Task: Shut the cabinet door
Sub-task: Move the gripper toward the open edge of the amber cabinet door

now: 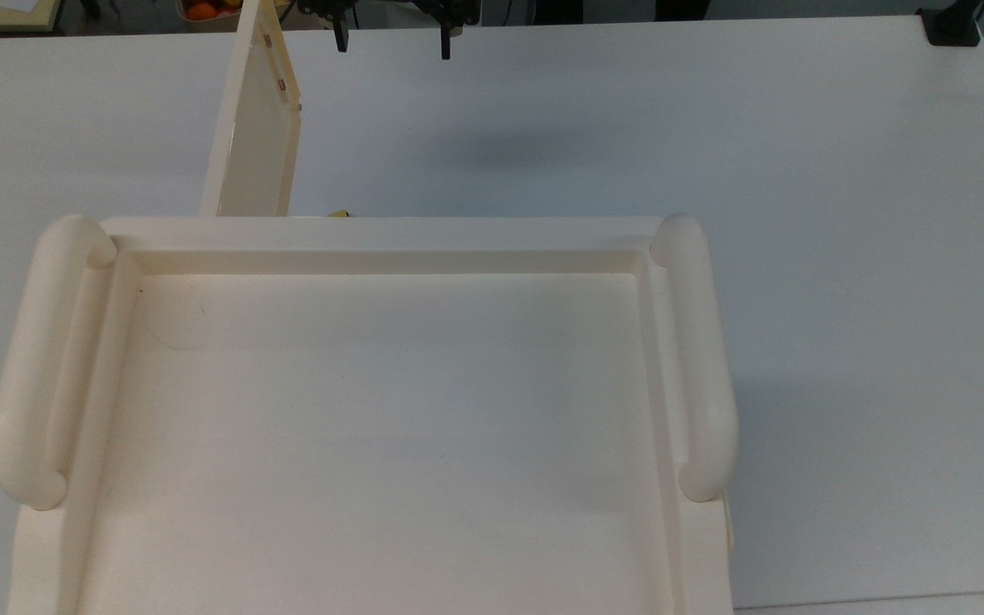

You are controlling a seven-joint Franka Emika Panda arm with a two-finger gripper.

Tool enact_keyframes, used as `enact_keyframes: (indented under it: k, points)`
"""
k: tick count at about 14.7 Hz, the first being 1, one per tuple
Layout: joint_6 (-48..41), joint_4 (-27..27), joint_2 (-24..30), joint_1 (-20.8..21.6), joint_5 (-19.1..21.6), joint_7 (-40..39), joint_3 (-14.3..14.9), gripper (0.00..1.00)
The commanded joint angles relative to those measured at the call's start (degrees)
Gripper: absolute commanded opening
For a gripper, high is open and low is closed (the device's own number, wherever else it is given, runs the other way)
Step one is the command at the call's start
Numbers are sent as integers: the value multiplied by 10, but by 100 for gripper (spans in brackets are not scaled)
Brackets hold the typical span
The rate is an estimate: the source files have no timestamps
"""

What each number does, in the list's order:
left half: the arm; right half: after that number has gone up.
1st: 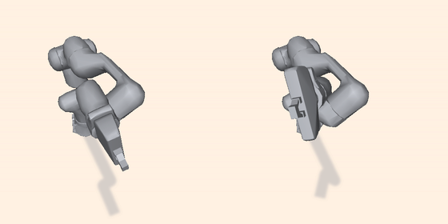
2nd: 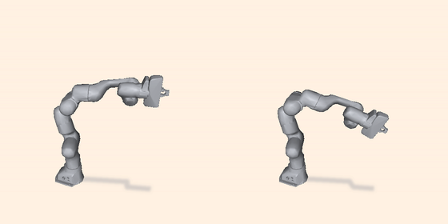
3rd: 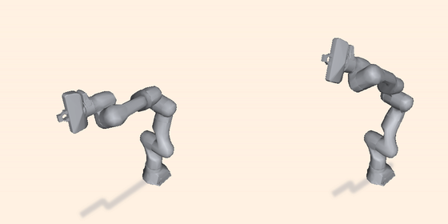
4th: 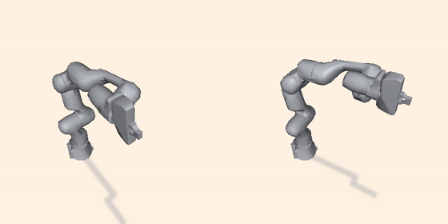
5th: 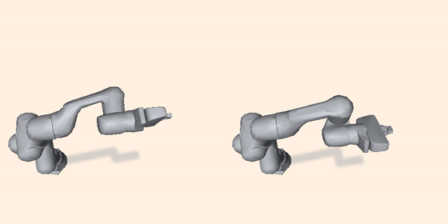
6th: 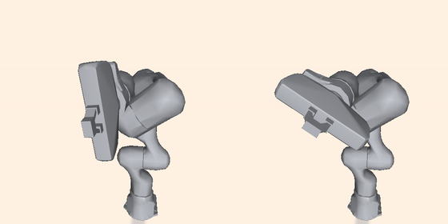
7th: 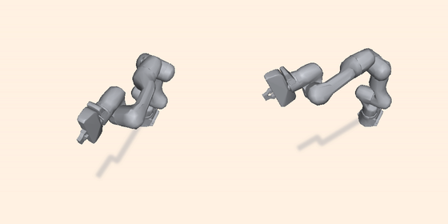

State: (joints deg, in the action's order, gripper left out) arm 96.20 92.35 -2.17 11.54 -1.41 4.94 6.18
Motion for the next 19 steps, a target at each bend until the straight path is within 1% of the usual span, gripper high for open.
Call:
enact_keyframes:
  k: [1, 11, 13, 15, 16, 17, 18, 19]
  points:
    - [-8, 14, 9, 5, -7, -6, 6, 100]
    - [-8, 14, 8, 5, -8, -16, 5, 99]
    - [-8, 14, 7, 5, -8, -18, 6, 82]
    - [-7, 14, 6, 5, -8, -19, 5, 48]
    - [-6, 14, 5, 6, -8, -19, 5, 33]
    - [-6, 14, 5, 5, -7, -19, 5, 13]
    - [-7, 14, 3, 7, -7, -18, 5, 0]
    - [-7, 14, 1, 7, -7, -15, 5, 0]
